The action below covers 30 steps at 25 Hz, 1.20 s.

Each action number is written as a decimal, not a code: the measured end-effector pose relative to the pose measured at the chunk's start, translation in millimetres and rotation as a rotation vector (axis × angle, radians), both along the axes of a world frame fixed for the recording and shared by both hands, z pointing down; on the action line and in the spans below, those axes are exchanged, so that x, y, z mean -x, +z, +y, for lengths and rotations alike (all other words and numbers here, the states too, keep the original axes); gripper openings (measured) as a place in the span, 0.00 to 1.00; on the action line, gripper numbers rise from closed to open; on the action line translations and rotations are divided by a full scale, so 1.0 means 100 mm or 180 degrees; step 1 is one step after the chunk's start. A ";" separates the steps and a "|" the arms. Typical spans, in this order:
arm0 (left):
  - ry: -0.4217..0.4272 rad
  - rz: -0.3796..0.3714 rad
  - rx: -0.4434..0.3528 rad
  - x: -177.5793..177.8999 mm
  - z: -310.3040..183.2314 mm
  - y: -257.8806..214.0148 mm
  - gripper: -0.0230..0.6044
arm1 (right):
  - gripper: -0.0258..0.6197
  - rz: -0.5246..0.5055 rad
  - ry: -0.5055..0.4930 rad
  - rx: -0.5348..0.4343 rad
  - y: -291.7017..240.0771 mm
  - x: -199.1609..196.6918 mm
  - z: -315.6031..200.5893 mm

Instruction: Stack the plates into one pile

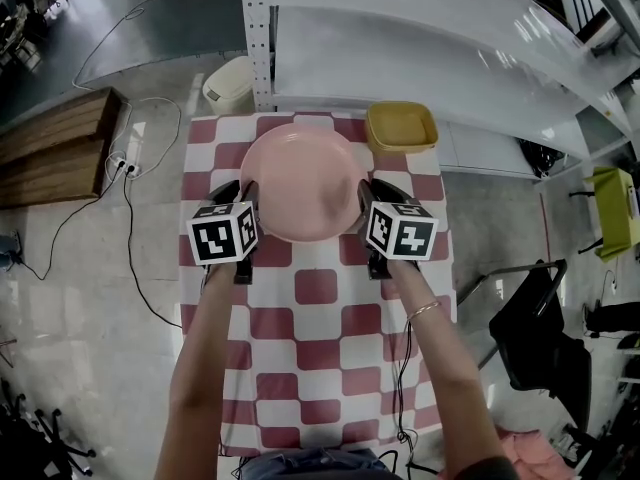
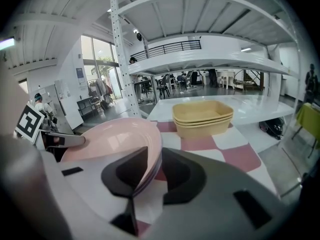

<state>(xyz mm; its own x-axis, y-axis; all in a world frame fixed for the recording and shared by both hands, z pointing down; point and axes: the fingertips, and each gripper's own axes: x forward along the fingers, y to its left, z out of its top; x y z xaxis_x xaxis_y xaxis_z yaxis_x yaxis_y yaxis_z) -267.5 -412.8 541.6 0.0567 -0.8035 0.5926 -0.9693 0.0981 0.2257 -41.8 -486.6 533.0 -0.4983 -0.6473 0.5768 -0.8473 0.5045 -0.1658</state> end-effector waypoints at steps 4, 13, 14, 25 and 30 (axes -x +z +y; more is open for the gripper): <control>-0.0079 -0.0009 -0.0066 0.04 0.05 -0.06 0.24 | 0.19 -0.0001 0.0033 -0.0039 -0.05 -0.04 0.04; -0.0090 -0.0024 -0.0234 0.01 0.26 -0.33 0.14 | 0.19 -0.0051 -0.0023 -0.0153 -0.31 -0.03 0.25; -0.0077 -0.0041 -0.0244 0.00 0.28 -0.36 0.13 | 0.19 -0.0056 -0.0037 -0.0159 -0.34 -0.03 0.28; -0.0011 -0.0060 -0.0392 -0.17 0.57 -0.63 0.07 | 0.10 -0.0085 -0.0171 -0.0273 -0.56 -0.04 0.68; 0.0004 -0.0037 -0.0458 -0.23 0.72 -0.73 0.06 | 0.08 -0.0141 -0.0198 -0.0349 -0.68 -0.05 0.84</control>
<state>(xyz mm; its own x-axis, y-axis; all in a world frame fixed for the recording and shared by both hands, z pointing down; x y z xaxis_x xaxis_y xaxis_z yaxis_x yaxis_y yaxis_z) -244.4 -340.6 468.8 0.0516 -0.8801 0.4720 -0.9720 0.0642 0.2259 -36.5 -402.3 464.6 -0.5627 -0.6723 0.4810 -0.8070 0.5729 -0.1433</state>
